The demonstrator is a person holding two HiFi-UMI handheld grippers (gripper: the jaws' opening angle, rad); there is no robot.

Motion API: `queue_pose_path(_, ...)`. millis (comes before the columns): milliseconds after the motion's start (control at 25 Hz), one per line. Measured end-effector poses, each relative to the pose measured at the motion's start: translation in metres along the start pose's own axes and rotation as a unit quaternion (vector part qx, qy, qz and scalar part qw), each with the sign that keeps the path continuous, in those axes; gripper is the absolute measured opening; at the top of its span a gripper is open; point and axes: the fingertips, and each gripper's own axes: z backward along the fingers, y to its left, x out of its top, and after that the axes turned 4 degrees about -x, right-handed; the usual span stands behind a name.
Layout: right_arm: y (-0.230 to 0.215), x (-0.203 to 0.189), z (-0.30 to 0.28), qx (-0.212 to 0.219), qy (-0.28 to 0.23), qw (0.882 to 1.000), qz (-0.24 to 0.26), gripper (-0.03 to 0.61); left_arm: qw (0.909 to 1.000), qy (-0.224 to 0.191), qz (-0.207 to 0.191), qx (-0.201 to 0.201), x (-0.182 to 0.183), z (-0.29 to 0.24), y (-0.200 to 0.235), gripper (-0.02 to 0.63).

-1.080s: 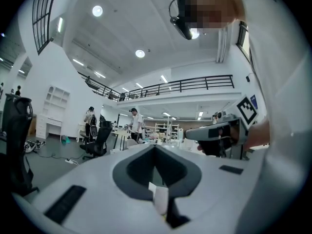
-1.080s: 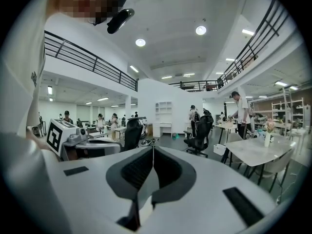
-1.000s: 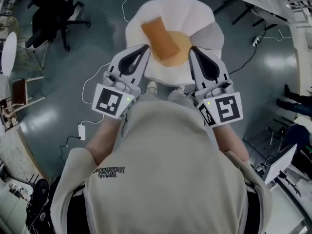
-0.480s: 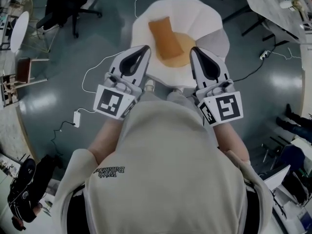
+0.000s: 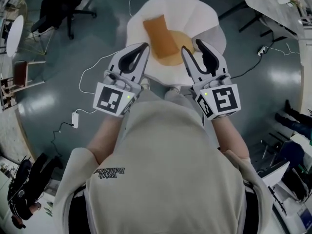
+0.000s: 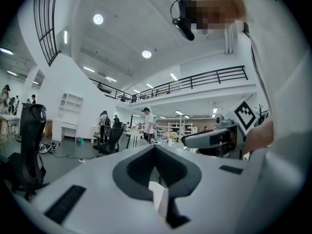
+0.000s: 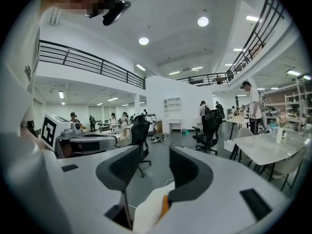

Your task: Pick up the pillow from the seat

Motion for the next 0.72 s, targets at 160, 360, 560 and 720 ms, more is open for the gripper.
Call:
queue_pose_path(160,-0.011,-0.027,-0.044,0.003,0.036,0.999,0.011,0.332,0.9999,-0.01,-0.003,0.003,-0.006,-0.016,0.022,0.009)
queue_pose_path(360,-0.022,-0.072,-0.101,0.013,0.09,0.996,0.026,0.382,0.9999,0.0,-0.003,0.013,-0.018,-0.029,0.052,0.009)
queue_pose_path(560,-0.03,-0.134,-0.17,0.021,0.139,0.99,0.015,0.43,0.9992,0.014,0.016,0.033,-0.062,-0.044,0.097,0.009)
queue_pose_path(720,-0.037,-0.192,-0.215,0.024,0.179,0.984,0.007,0.454,0.9997,0.003,0.005,0.025,-0.119,-0.063,0.121,0.009)
